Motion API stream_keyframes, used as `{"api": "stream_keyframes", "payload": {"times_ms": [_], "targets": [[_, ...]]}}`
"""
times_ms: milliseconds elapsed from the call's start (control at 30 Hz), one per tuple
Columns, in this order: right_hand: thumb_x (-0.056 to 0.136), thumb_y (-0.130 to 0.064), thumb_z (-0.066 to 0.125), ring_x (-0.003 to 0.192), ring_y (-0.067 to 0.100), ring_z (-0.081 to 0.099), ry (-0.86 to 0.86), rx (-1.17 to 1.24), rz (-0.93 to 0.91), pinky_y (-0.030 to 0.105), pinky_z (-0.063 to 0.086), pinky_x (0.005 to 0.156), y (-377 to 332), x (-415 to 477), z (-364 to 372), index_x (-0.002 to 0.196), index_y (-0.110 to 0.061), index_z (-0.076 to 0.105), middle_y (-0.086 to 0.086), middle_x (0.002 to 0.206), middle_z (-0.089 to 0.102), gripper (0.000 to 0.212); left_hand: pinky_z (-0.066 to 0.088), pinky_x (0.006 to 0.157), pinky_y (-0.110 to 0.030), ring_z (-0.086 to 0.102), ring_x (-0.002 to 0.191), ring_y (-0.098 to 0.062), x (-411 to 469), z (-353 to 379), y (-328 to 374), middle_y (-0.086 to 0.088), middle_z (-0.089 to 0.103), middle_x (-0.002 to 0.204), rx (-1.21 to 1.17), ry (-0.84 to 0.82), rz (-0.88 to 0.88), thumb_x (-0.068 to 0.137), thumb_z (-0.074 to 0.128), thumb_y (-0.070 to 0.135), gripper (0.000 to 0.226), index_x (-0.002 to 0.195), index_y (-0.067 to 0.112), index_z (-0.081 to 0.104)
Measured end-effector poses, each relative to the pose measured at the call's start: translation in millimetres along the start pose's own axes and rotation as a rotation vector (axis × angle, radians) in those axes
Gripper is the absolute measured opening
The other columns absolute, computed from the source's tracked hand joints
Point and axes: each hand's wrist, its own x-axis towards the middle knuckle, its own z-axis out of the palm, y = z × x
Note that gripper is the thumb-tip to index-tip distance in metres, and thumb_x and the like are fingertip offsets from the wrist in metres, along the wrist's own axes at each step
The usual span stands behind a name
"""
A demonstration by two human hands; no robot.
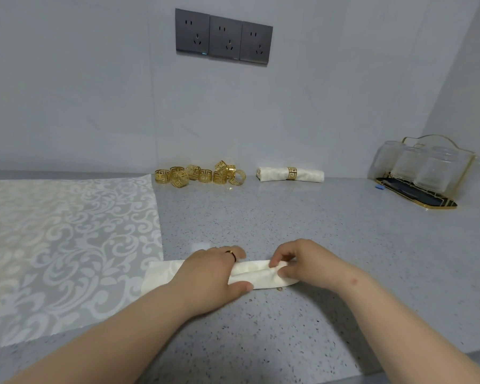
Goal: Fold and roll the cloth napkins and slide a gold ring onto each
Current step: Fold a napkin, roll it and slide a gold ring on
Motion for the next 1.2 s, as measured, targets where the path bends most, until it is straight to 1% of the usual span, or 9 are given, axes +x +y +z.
{"api": "stream_keyframes", "payload": {"times_ms": [67, 167, 233, 400, 533, 700, 833, 967, 1200], "targets": [[0.083, -0.008, 0.056, 0.084, 0.011, 0.051, 0.034, 0.010, -0.030, 0.022, 0.042, 0.074, 1.6, -1.4, 2.1, 0.094, -0.026, 0.055, -0.008, 0.090, 0.055, 0.021, 0.035, 0.087, -0.021, 0.049, 0.116, -0.014, 10.9, 0.3, 4.6, 0.007, 0.050, 0.132, -0.014, -0.062, -0.021, 0.087, 0.050, 0.050, 0.059, 0.138, 0.027, 0.031], [0.081, -0.007, 0.057, 0.079, 0.009, 0.050, 0.087, 0.036, -0.058, 0.021, 0.041, 0.070, 3.7, -3.8, 4.3, 0.079, -0.033, 0.044, -0.016, 0.077, 0.051, 0.030, 0.039, 0.084, -0.025, 0.052, 0.112, -0.017, 25.7, 3.3, 12.2, 0.002, 0.056, 0.124, -0.037, -0.176, -0.065, 0.087, 0.051, 0.045, 0.050, 0.132, 0.026, 0.040], [0.080, -0.005, 0.058, 0.079, 0.009, 0.052, 0.120, 0.069, -0.066, 0.020, 0.041, 0.070, 6.8, -5.7, 5.5, 0.072, -0.035, 0.043, -0.016, 0.075, 0.053, 0.035, 0.035, 0.075, -0.024, 0.053, 0.107, -0.019, 32.6, 4.8, 16.2, -0.001, 0.058, 0.118, 0.007, -0.187, -0.063, 0.089, 0.049, 0.040, 0.040, 0.125, 0.023, 0.047], [0.080, -0.008, 0.059, 0.085, 0.006, 0.055, 0.141, 0.106, -0.087, 0.012, 0.040, 0.070, 9.6, -8.4, 5.7, 0.072, -0.038, 0.046, -0.017, 0.081, 0.058, 0.034, 0.035, 0.075, -0.027, 0.054, 0.105, -0.022, 39.5, 8.1, 18.5, -0.004, 0.059, 0.113, 0.037, -0.216, -0.097, 0.091, 0.048, 0.037, 0.035, 0.121, 0.019, 0.051], [0.081, -0.025, 0.065, 0.101, 0.001, 0.051, 0.219, 0.186, -0.131, 0.014, 0.037, 0.087, 7.4, -0.2, -1.1, 0.085, -0.042, 0.049, -0.014, 0.103, 0.059, 0.023, 0.032, 0.071, -0.023, 0.055, 0.101, -0.019, 40.5, -1.3, 3.8, 0.000, 0.060, 0.110, 0.021, -0.083, -0.126, 0.091, 0.048, 0.038, 0.029, 0.115, 0.021, 0.054], [0.088, -0.027, 0.059, 0.098, 0.004, 0.051, 0.371, 0.289, -0.042, 0.013, 0.035, 0.084, 8.1, 43.8, -6.6, 0.096, -0.028, 0.057, -0.015, 0.098, 0.056, 0.009, 0.043, 0.074, -0.025, 0.053, 0.087, -0.013, 37.7, -26.8, -52.4, 0.005, 0.058, 0.096, -0.157, 0.151, -0.306, 0.091, 0.050, 0.036, 0.024, 0.111, 0.025, 0.057], [0.089, -0.028, 0.056, 0.102, 0.011, 0.053, 0.256, 0.242, 0.029, 0.020, 0.038, 0.087, -4.5, 103.6, 4.2, 0.111, -0.016, 0.060, -0.003, 0.109, 0.059, 0.025, 0.034, 0.058, -0.018, 0.050, 0.079, -0.012, 24.3, -22.8, -102.6, 0.009, 0.054, 0.084, -0.152, 0.287, -0.463, 0.091, 0.050, 0.033, 0.020, 0.108, 0.028, 0.059], [0.091, -0.030, 0.054, 0.116, 0.017, 0.051, 0.166, 0.226, 0.036, 0.026, 0.038, 0.096, -30.9, 171.1, 20.9, 0.125, -0.012, 0.053, 0.004, 0.127, 0.055, 0.038, 0.032, 0.054, -0.016, 0.054, 0.071, -0.009, 13.6, -11.5, -136.5, 0.014, 0.057, 0.074, -0.245, 0.333, -0.567, 0.091, 0.050, 0.032, 0.004, 0.090, 0.033, 0.054], [0.092, -0.034, 0.050, 0.130, 0.027, 0.039, 0.224, 0.377, 0.115, 0.040, 0.030, 0.110, -74.8, 291.4, 43.1, 0.137, -0.012, 0.039, 0.008, 0.140, 0.044, 0.052, 0.033, 0.056, -0.014, 0.047, 0.068, 0.004, 21.7, -8.6, -158.7, 0.019, 0.055, 0.074, -0.365, 0.364, -0.630, 0.089, 0.053, 0.036, 0.027, 0.070, 0.047, 0.038]]}}
